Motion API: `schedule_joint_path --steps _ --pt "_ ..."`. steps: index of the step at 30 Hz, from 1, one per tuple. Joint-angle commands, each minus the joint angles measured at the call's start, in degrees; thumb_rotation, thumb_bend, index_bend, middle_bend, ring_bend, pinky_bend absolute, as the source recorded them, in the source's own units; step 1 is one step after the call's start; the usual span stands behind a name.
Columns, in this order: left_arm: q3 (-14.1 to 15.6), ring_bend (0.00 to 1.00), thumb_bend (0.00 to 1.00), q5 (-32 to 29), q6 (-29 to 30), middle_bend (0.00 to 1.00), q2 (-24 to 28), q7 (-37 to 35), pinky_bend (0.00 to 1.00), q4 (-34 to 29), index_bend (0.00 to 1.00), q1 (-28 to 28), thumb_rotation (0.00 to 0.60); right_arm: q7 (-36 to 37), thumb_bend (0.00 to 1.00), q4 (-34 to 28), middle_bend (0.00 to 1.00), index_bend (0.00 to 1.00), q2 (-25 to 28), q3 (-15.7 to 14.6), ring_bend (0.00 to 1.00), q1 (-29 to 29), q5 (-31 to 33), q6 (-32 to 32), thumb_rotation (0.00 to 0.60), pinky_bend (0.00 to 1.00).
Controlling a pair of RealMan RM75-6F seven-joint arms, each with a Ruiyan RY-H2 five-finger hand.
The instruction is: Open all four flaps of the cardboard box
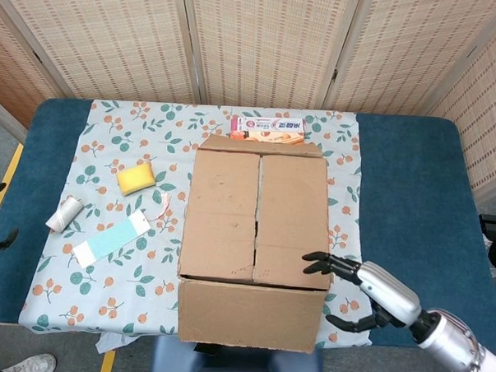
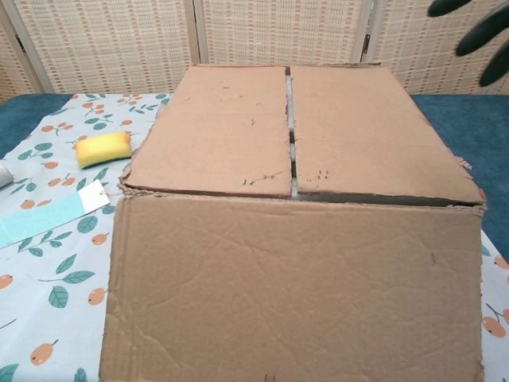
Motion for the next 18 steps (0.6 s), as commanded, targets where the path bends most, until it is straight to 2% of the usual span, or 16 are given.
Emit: schedule_joint_path --steps 1,7,11,18 --pt "0.1 0.1 0.39 1.1 0.5 0.15 0.3 -3.0 0.0 0.9 0.0 0.3 0.6 -9.7 0.38 0.0 0.14 0.4 -4.4 6.9 0.15 6.4 7.7 -9.4 0.6 0.2" --pt "0.1 0.09 0.39 1.2 1.5 0.15 0.4 -4.4 0.0 1.3 0.0 0.9 0.6 -25.3 0.38 2.2 0.08 0.47 -10.6 12.8 0.06 11.3 13.2 -15.5 0.6 0.04" --pt "0.3 0.09 0.39 2.0 1.7 0.15 0.5 -5.6 0.0 1.7 0.0 1.0 0.6 -37.8 0.38 4.7 0.07 0.5 -15.4 15.8 0.03 13.8 16.4 -18.2 0.59 0.0" --pt "0.6 0.09 0.39 2.3 0.8 0.15 0.2 -7.7 0.0 3.6 0.0 0.8 0.6 -52.3 0.38 7.6 0.06 0.54 -20.7 19.6 0.0 18.4 25.9 -23.8 0.475 0.0"
